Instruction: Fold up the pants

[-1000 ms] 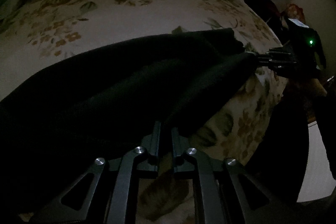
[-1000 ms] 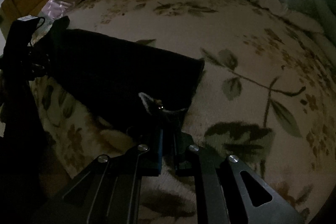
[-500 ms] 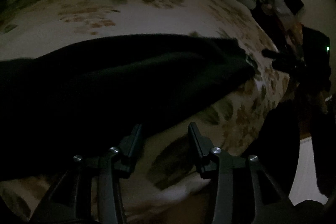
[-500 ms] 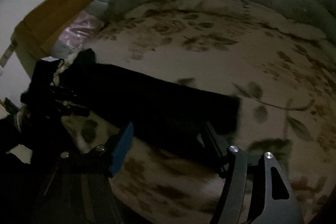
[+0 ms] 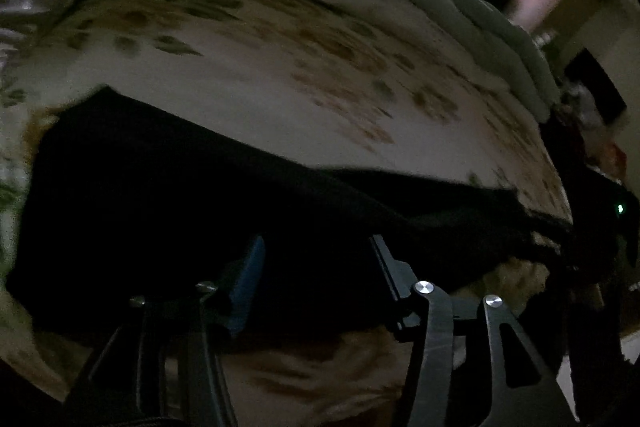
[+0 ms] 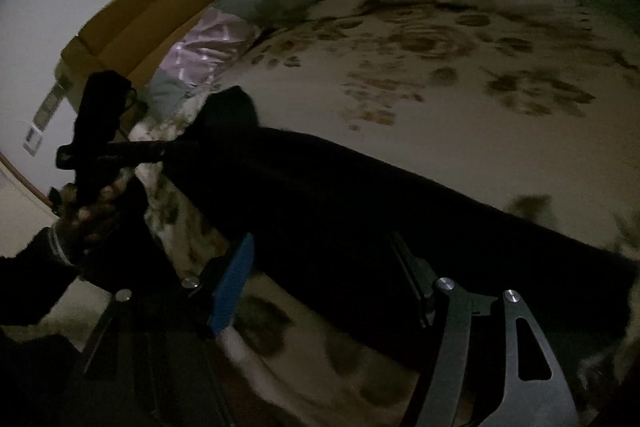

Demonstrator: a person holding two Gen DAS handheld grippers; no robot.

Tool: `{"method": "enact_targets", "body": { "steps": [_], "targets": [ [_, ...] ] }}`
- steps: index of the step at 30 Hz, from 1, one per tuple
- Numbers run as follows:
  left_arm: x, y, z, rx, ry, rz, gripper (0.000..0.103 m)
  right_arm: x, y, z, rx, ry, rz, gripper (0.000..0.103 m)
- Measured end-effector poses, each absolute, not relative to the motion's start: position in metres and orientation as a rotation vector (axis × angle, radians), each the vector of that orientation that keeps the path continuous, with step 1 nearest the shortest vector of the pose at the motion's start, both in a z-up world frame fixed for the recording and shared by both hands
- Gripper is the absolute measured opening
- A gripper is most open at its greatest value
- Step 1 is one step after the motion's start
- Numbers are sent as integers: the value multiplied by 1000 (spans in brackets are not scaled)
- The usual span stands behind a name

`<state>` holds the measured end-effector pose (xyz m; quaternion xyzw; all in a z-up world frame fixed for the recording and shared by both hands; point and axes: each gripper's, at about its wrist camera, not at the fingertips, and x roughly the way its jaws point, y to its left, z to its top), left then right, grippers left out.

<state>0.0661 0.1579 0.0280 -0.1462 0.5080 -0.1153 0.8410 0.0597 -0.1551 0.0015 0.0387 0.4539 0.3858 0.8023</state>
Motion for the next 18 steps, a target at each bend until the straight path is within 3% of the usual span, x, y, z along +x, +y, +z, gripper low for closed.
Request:
{"method": "enact_targets", "body": {
  "steps": [4, 11, 18],
  "targets": [
    [85, 208, 37, -303, 1072, -169, 58, 76, -122, -2, 115, 985, 863, 67],
    [131, 282, 39, -322, 1103, -118, 79, 100, -80, -17, 126, 1061, 895, 67],
    [194, 340, 1, -360, 1256, -73, 80, 120, -57, -29, 126, 1122, 900, 67]
  ]
}}
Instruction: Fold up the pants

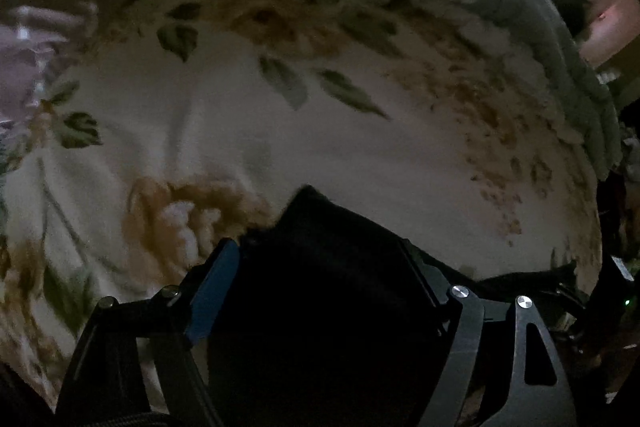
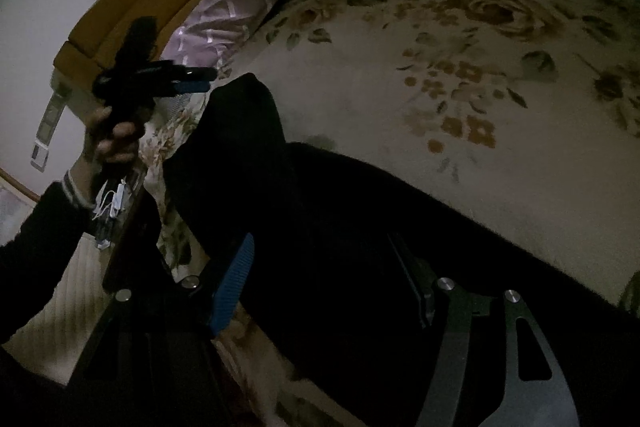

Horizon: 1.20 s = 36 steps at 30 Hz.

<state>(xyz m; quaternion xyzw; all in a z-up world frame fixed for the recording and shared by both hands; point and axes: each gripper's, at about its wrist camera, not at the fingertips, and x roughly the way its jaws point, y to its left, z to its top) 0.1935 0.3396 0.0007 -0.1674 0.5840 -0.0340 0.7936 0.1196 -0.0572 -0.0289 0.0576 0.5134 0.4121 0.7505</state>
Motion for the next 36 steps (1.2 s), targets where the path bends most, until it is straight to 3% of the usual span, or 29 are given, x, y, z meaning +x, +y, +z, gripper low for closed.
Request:
{"method": "enact_targets", "body": {
  "steps": [5, 10, 12, 13, 15, 17, 20, 29, 36],
  "targets": [
    [218, 346, -38, -405, 1378, -146, 80, 128, -47, -34, 104, 1152, 909, 67],
    [221, 333, -42, -374, 1361, -185, 76, 126, -32, -39, 78, 1167, 939, 67],
    [220, 331, -37, -364, 1327, -195, 59, 123, -26, -40, 60, 1166, 950, 65],
    [217, 329, -31, -343, 1296, -186, 53, 121, -24, -40, 48, 1163, 953, 51],
    [213, 328, -25, -332, 1267, -186, 23, 118, -18, -40, 37, 1162, 969, 34],
    [205, 329, -15, -330, 1225, -182, 10, 114, -14, -36, 12, 1140, 964, 22],
    [185, 334, 2, -334, 1152, -194, 7, 109, -13, -27, -3, 1089, 941, 8],
    [109, 332, 45, -338, 966, -209, 4, 75, -13, -7, -37, 963, 958, 7],
    [58, 334, 46, -382, 905, -152, 4, 45, -5, -16, -143, 926, 986, 7]
  ]
}}
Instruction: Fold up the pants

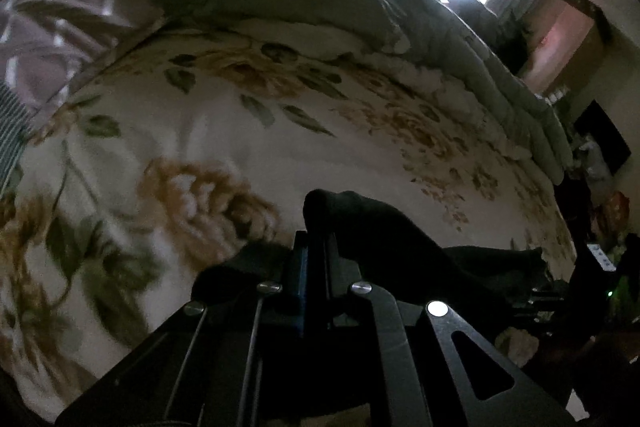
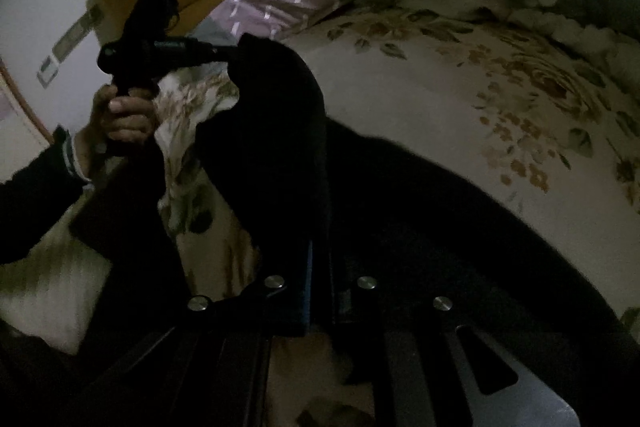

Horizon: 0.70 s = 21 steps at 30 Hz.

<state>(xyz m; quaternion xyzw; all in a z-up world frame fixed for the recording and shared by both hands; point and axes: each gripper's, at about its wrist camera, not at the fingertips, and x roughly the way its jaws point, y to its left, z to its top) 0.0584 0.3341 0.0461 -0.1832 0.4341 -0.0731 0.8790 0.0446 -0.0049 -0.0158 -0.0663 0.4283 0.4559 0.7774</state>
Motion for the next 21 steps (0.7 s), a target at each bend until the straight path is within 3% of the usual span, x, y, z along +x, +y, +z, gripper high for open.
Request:
{"method": "enact_targets", "body": {
  "steps": [14, 21],
  "targets": [
    [3, 353, 18, -563, 861, -13, 6, 29, 0, -29, -222, 940, 1018, 8],
    [-20, 362, 4, -637, 902, 67, 6, 26, 0, -30, -188, 963, 1025, 17]
  ]
}}
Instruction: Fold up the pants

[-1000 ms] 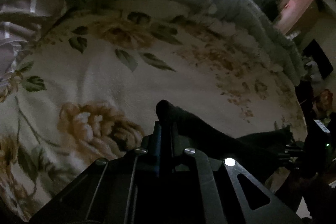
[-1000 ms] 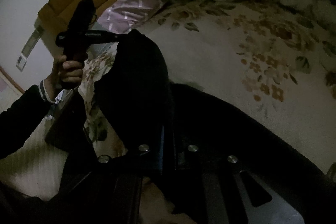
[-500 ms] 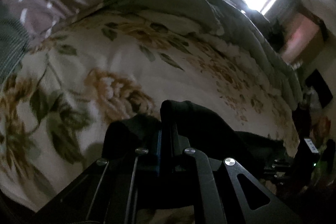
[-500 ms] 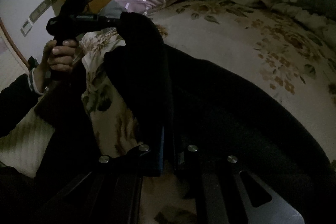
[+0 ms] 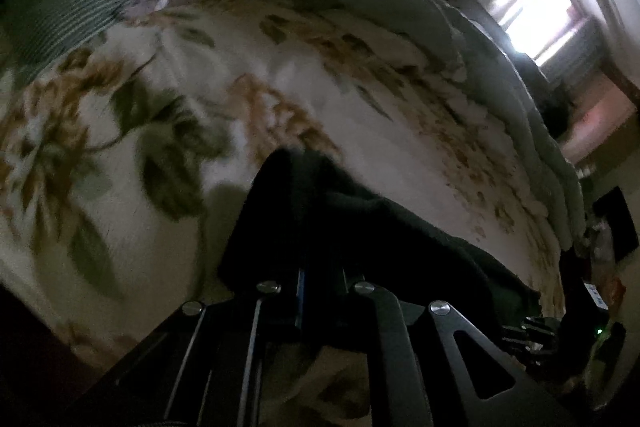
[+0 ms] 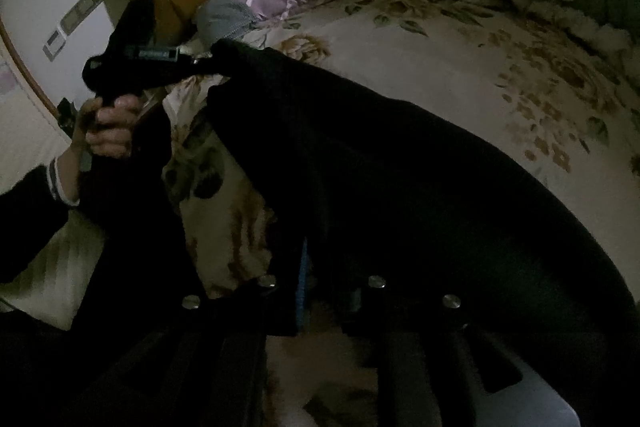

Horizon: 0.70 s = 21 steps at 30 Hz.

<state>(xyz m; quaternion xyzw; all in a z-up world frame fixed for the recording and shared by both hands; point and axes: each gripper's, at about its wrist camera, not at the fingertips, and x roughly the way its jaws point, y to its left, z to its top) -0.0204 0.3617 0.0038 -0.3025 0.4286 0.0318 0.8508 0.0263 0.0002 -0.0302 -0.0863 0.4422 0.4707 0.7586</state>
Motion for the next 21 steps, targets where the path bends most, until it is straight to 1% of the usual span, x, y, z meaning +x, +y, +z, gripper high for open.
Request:
{"method": "enact_targets", "body": {
  "steps": [2, 3, 4, 6, 7, 8, 9, 10, 11, 14, 17, 21],
  "targets": [
    [-27, 362, 1, -665, 909, 84, 4, 25, 1, -31, -167, 974, 1053, 21],
    [-31, 361, -1, -681, 913, 97, 8, 22, 1, -31, -163, 977, 1068, 25],
    [-37, 360, -3, -699, 924, 121, 10, 19, 3, -31, -170, 977, 1074, 34],
    [-45, 358, -4, -719, 927, 134, 19, 14, 4, -31, -176, 972, 1086, 45],
    [-50, 356, -3, -728, 928, 148, 23, 13, 4, -30, -173, 968, 1093, 46],
    [-54, 353, -1, -736, 929, 155, 38, 12, 4, -28, -169, 966, 1097, 46],
    [-57, 350, 1, -741, 931, 161, 57, 11, 3, -27, -164, 963, 1100, 46],
    [-62, 346, 4, -756, 929, 177, 64, 11, 2, -25, -157, 959, 1101, 46],
    [-64, 344, 6, -769, 923, 183, 69, 12, 1, -23, -147, 954, 1100, 46],
    [-68, 338, 9, -839, 931, 197, 76, 17, -3, -17, -114, 943, 1089, 46],
    [-66, 334, 11, -899, 935, 214, 77, 23, -8, -12, -78, 932, 1070, 46],
    [-59, 323, 15, -868, 963, 272, 77, 34, -18, -7, -11, 929, 1037, 47]
  ]
}}
